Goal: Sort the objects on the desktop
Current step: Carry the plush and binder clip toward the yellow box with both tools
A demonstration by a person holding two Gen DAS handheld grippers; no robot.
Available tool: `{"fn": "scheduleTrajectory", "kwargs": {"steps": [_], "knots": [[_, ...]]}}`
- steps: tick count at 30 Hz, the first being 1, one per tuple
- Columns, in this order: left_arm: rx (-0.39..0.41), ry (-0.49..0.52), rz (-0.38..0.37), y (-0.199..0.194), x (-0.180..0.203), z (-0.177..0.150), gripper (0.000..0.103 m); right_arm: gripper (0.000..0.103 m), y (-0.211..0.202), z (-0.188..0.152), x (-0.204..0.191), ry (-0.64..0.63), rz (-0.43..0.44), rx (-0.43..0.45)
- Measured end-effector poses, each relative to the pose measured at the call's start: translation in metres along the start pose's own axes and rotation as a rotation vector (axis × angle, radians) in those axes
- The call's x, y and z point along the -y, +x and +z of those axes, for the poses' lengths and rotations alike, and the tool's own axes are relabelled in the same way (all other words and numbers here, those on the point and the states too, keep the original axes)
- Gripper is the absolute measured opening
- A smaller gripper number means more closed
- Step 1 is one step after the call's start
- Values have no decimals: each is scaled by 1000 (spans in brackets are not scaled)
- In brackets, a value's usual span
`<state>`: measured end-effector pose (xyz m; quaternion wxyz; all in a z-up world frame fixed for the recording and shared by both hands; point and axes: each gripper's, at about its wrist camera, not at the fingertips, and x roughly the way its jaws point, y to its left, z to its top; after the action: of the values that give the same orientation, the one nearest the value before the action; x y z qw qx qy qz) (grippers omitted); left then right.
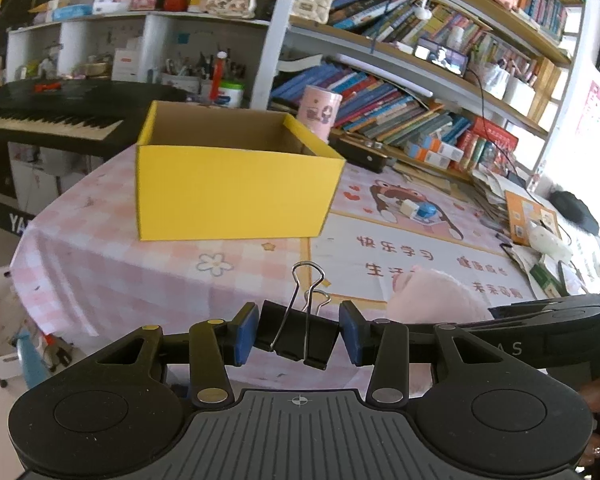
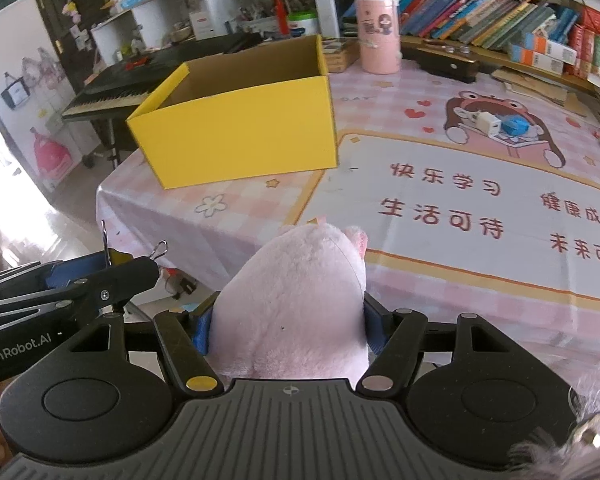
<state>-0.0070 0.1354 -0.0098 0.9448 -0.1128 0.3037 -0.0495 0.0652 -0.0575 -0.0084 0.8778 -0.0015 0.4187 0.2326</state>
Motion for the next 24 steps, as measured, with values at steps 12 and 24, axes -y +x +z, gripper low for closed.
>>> {"fn": "scheduleTrajectory", "kwargs": {"steps": [12, 24], "knots": [[52, -63, 81, -21, -26, -1, 42, 66, 10, 8, -34, -104, 66, -15], [60, -78, 88, -15, -32, 5, 42, 66, 16, 18, -42, -140, 80, -19]]}}
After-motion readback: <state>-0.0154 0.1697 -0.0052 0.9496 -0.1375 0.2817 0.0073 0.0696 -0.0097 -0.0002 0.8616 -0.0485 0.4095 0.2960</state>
